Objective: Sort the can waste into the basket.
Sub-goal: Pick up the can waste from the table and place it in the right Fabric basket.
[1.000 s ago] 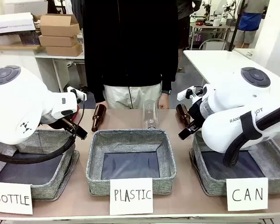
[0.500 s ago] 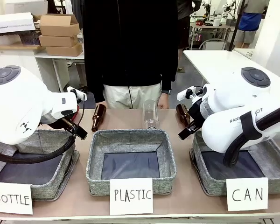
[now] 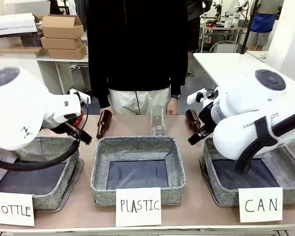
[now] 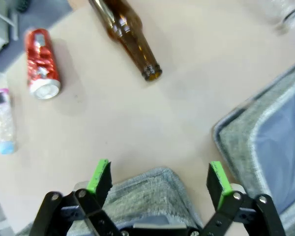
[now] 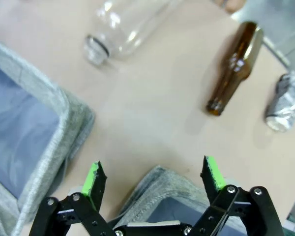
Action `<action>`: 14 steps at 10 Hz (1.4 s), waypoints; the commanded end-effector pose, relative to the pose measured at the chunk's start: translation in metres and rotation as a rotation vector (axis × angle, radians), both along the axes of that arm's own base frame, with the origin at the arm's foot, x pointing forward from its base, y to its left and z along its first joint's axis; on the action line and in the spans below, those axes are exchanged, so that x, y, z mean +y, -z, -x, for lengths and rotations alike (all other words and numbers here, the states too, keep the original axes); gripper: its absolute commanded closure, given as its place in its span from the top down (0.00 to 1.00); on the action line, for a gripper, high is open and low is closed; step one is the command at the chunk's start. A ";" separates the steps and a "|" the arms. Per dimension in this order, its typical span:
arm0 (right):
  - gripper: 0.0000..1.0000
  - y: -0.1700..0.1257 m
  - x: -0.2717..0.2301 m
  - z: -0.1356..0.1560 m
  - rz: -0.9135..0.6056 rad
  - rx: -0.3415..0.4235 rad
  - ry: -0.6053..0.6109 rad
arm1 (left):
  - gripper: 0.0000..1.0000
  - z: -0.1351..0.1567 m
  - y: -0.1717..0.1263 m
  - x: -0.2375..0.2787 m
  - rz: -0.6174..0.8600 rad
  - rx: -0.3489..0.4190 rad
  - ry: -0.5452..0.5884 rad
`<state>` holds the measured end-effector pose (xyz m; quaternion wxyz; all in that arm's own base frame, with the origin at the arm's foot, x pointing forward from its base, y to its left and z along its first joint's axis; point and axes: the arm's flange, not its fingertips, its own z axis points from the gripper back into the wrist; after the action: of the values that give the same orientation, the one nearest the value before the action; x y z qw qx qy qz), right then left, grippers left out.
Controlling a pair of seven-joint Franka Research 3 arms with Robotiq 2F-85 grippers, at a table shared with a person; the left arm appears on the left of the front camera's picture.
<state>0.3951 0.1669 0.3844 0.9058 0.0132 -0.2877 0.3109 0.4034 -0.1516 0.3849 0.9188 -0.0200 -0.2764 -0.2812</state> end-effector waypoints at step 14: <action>1.00 -0.157 -0.209 0.193 -1.218 0.429 0.496 | 1.00 0.098 -0.175 0.239 1.342 0.624 0.068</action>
<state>0.2323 -0.0042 0.5948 0.8755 0.4147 -0.2302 0.0916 0.2846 0.0679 0.5722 0.8278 -0.4896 -0.1964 -0.1907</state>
